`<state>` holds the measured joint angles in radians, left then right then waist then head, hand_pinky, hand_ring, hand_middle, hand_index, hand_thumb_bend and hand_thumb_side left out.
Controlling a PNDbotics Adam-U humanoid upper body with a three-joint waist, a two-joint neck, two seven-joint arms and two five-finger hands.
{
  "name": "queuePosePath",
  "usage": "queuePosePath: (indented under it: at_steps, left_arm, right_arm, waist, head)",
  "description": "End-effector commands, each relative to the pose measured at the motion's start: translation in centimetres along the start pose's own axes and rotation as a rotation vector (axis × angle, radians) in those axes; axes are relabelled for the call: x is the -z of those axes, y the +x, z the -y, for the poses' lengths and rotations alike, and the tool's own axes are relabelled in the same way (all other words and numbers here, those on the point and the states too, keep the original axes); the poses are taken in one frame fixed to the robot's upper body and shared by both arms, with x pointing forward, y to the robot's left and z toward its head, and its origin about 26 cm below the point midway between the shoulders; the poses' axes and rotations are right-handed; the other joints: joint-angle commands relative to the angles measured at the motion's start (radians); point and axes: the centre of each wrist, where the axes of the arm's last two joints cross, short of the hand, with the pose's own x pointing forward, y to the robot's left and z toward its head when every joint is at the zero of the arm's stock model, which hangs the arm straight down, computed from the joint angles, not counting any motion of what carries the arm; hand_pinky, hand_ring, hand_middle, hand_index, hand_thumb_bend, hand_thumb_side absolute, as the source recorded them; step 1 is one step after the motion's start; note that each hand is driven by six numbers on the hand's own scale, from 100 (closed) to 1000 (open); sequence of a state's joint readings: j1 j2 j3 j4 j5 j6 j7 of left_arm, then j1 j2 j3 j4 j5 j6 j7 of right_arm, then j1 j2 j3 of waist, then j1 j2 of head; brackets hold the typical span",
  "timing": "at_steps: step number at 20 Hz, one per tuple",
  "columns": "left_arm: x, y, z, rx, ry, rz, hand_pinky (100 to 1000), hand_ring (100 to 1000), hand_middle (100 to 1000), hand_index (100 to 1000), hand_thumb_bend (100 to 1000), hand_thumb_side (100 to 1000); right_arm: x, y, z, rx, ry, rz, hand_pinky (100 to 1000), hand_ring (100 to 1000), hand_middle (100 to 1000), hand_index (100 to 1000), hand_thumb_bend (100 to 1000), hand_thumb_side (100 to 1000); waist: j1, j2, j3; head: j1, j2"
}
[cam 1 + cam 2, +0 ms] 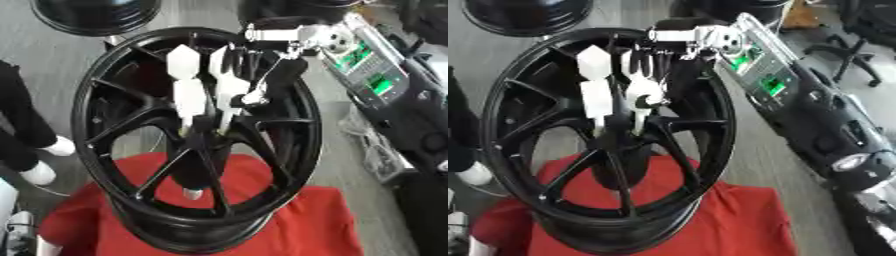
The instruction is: Pull the pin out of the wheel hub.
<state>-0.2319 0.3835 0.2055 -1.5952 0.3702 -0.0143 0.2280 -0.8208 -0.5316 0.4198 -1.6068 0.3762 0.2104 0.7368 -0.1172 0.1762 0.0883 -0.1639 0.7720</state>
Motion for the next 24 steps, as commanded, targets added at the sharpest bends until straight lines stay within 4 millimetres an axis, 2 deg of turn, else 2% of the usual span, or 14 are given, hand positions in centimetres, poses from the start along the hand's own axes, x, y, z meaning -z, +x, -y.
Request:
queuePosePath:
  at_steps: [1, 4, 5, 14, 24]
  left_arm:
    - [0.59, 1.02, -0.05, 0.02, -0.012, 0.031, 774, 822, 730, 799, 180, 832]
    - [0.59, 1.03, -0.07, 0.02, -0.01, 0.032, 773, 822, 730, 797, 180, 832]
    - [0.59, 1.04, -0.07, 0.021, -0.01, 0.032, 773, 822, 729, 797, 180, 832]
    - [0.58, 1.01, -0.09, 0.023, -0.01, 0.031, 773, 822, 728, 795, 179, 832]
    - [0.56, 0.99, -0.14, 0.03, -0.01, 0.03, 774, 824, 727, 795, 179, 833]
  right_arm:
    - [-0.3, -0.07, 0.63, -0.018, -0.02, -0.01, 659, 533, 549, 699, 435, 242]
    - [-0.21, -0.17, 0.55, -0.02, -0.017, -0.012, 654, 529, 545, 697, 442, 220]
    - [-0.18, -0.23, 0.5, -0.02, -0.016, -0.013, 653, 528, 545, 697, 434, 241]
    - [0.03, -0.55, 0.19, -0.007, -0.012, -0.017, 651, 523, 541, 692, 427, 235]
    - [-0.13, -0.54, 0.27, 0.017, -0.032, -0.018, 651, 497, 543, 691, 438, 229]
  waist:
    - [0.006, -0.009, 0.001]
    - [0.006, -0.009, 0.001]
    - [0.006, -0.009, 0.001]
    - [0.008, -0.008, 0.0]
    - [0.008, -0.008, -0.003]
  head:
    - [-0.005, -0.002]
    - [-0.007, -0.002]
    - [-0.01, -0.002]
    - [-0.03, -0.002]
    - [-0.029, -0.002]
